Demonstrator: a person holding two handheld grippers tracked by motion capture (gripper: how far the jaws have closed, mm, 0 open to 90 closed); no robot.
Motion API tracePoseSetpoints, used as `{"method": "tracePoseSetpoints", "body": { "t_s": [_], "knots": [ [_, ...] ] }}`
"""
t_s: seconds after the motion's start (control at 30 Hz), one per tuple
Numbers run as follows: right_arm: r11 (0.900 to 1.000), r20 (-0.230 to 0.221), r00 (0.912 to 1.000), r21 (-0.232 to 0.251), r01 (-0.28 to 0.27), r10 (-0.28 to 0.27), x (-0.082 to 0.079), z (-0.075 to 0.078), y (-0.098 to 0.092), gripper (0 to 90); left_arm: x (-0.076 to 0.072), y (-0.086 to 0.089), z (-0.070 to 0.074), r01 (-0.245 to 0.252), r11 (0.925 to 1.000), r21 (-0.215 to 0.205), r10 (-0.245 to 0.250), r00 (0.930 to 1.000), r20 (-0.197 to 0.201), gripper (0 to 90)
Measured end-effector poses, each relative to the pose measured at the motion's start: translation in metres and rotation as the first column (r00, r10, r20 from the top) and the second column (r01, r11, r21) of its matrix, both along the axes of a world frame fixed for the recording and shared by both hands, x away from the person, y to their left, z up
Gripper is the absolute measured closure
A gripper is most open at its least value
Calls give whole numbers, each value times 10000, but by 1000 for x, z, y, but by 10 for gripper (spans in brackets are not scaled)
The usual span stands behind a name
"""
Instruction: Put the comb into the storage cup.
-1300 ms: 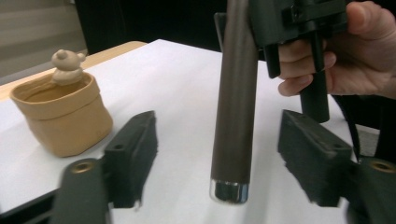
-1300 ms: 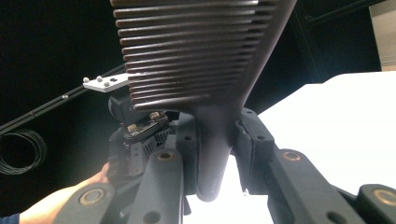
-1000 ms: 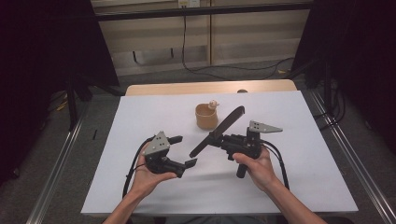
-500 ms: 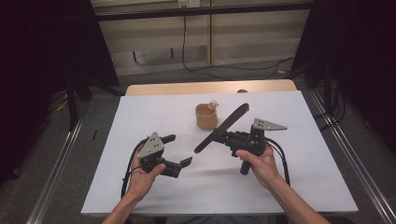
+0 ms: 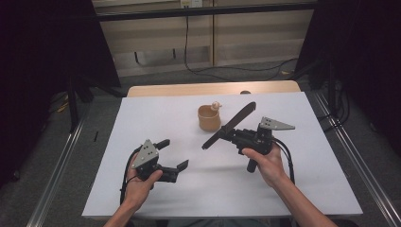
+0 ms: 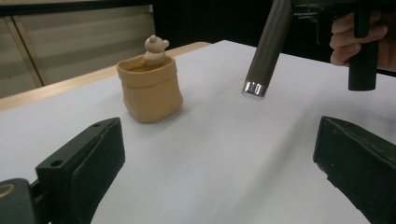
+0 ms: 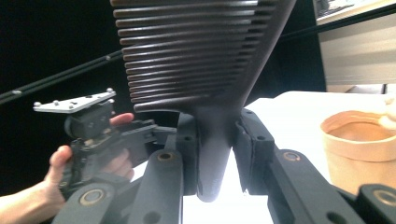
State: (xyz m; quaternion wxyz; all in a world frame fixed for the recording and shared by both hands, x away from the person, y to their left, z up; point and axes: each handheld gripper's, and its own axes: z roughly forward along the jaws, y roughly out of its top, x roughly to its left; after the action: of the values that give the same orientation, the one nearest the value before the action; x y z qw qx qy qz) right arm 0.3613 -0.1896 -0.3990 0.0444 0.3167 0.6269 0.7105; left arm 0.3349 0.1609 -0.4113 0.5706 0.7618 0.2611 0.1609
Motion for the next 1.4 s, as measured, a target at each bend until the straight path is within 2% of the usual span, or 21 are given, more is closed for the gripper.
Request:
{"method": "tracePoseSetpoints", "body": {
  "t_s": [0.17,0.27,0.37,0.5,0.6,0.73,0.8,0.9,1.0,1.17,1.23,1.33,1.4],
  "knots": [
    [9989,203,9997,-441,129,-120,2,0,-3,721,-4,10,-2,-256,9997,-19,256,9996,69,30],
    [9985,275,9994,-497,230,-216,3,0,-3,721,-5,17,-4,-581,9983,-99,582,9983,100,31],
    [9977,316,9990,-594,323,-304,5,-1,-5,721,-8,22,-5,-951,9955,-8,951,9955,24,33],
    [9932,598,9975,-1084,431,-367,7,3,-3,721,-11,30,-7,-965,9953,-34,965,9953,75,33],
    [9880,846,9955,-1444,550,-430,8,8,-1,721,-13,35,-9,-1174,9929,-199,1175,9930,75,32],
    [9834,1009,9933,-1661,732,-569,12,10,-2,721,-16,38,-9,-1233,9914,-428,1236,9923,23,31],
    [9798,1089,9924,-1845,776,-581,12,12,-2,721,-20,37,-9,-1022,9943,-294,1025,9947,89,25],
    [9726,1152,9912,-2147,887,-649,15,13,-1,721,-24,36,-10,-1069,9941,-182,1076,9932,443,25],
    [9670,1171,9906,-2357,967,-705,19,15,1,721,-24,39,-12,-1439,9892,-276,1451,9884,452,25],
    [9573,1073,9910,-2688,1067,-804,26,16,2,721,-24,47,-20,-1687,9852,-305,1696,9850,314,23],
    [9550,989,9922,-2786,1014,-765,29,16,3,721,-25,49,-21,-1827,9819,-495,1839,9827,214,23],
    [9507,887,9939,-2971,891,-655,32,15,4,721,-24,52,-21,-2055,9772,-527,2072,9778,302,23],
    [9517,850,9942,-2942,881,-657,34,13,5,721,-23,55,-20,-2219,9729,-659,2243,9740,329,23]
  ]
}}
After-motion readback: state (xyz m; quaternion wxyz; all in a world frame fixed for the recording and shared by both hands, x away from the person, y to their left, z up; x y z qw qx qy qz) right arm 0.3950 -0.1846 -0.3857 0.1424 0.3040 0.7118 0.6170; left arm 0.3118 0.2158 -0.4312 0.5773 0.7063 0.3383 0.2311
